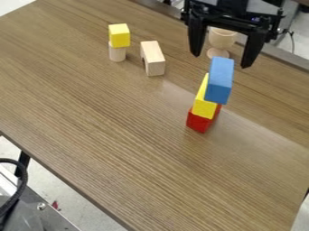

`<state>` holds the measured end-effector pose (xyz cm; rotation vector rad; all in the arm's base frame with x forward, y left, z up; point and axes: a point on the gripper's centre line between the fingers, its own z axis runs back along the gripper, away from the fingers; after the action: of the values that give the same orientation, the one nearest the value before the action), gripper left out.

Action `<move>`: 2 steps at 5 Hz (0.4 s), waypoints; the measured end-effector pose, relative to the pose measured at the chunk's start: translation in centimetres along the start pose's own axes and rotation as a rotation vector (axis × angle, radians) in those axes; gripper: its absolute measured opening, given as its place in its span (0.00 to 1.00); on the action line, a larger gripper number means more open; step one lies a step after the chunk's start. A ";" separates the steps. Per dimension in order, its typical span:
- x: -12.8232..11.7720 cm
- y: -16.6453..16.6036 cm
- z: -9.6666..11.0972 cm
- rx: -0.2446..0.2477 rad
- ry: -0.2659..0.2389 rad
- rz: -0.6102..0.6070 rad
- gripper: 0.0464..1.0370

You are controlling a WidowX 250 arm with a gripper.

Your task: Put the blue triangle on top of the arch

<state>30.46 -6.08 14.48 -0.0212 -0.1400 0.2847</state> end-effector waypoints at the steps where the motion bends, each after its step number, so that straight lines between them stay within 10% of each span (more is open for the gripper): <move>1: 0.5 -0.2 -1.3 0.015 0.020 0.000 0.96; 2: 1.1 -0.3 -2.2 0.015 0.036 0.006 0.96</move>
<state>31.89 -6.11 12.47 -0.0113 -0.1024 0.2915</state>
